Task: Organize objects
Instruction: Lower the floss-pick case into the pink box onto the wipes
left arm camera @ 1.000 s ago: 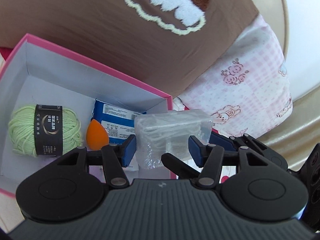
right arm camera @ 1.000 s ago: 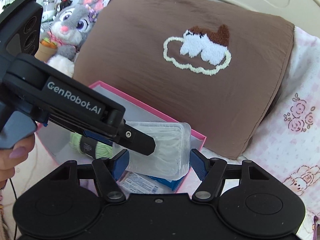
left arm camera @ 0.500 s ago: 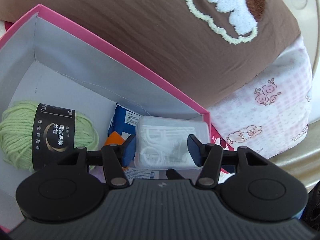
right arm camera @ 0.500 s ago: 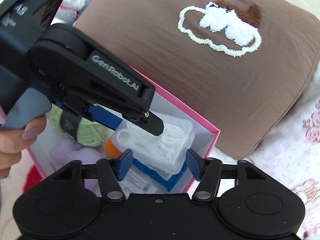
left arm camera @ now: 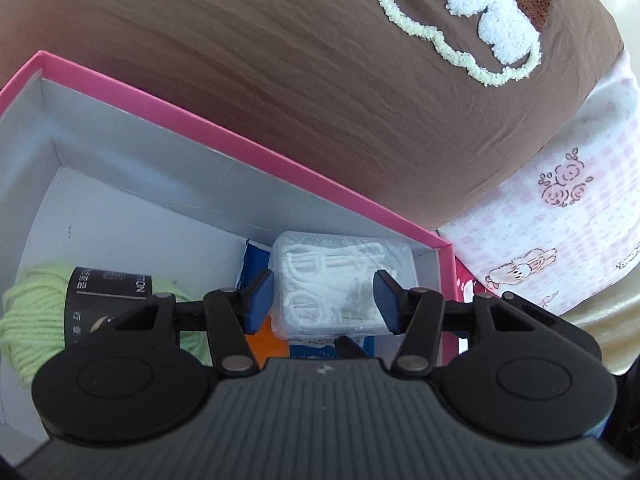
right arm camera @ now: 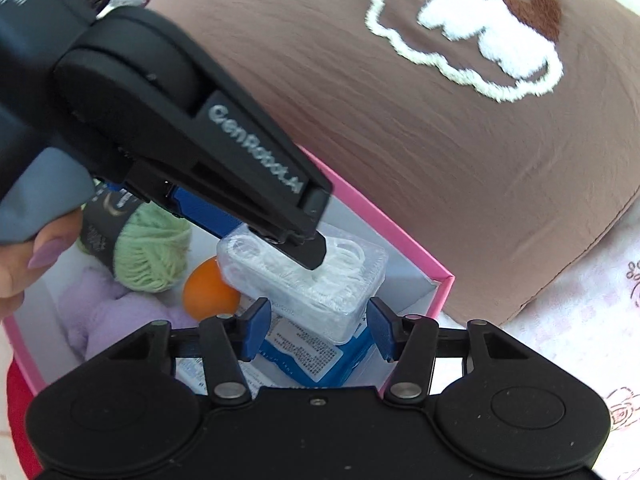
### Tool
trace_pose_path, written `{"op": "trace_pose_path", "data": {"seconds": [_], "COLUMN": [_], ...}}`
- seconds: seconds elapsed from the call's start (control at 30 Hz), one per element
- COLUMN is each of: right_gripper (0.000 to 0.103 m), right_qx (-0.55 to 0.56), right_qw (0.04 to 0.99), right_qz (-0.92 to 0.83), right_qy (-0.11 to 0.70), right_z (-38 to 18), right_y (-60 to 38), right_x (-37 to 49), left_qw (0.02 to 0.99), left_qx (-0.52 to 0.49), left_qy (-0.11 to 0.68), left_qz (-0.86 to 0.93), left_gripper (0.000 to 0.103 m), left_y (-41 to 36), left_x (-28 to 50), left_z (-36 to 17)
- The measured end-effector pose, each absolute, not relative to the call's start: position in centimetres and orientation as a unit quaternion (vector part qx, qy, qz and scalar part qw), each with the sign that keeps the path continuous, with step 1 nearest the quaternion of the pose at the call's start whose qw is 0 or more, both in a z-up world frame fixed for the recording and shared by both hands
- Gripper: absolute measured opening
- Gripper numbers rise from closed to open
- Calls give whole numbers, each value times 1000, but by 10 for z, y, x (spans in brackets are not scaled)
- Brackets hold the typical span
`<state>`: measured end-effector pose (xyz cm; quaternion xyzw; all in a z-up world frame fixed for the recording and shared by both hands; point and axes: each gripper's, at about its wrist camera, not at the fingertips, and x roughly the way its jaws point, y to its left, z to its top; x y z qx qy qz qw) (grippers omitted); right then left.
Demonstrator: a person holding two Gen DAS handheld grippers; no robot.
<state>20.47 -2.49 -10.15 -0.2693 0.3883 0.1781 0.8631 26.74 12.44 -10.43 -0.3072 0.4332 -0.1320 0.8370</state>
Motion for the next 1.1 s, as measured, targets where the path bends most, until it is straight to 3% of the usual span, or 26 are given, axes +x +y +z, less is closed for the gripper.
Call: {"op": "trace_pose_path", "data": {"seconds": [0.3,0.57,0.8,1.0,1.1], "right_gripper": [58,58,58,63,59], "right_qx": [-257,-264,-257,-222,-187], "right_qw": [867,861,864,882,888], "right_qz": [175,177,179,170,178], "right_qy": [389,396,395,380,380], "right_z": [-107,-117,-119,-106,-102], "right_y": [-25,-21,-23,-34,-46], "right_x": [207,208,203,187,177], "left_qw": [846,849,842,840,832], "left_qx": [-312,-283,-288,-287,-261], "left_qy": [409,431,443,447,478], "left_qz": [-137,-114,-108,-109,-104], "left_gripper": [47,46,37,33,33], "left_y": [131,119,119,121,111], "left_x": [271,273,274,271,272], "left_z": [-108,-115,-119,-119,-118]}}
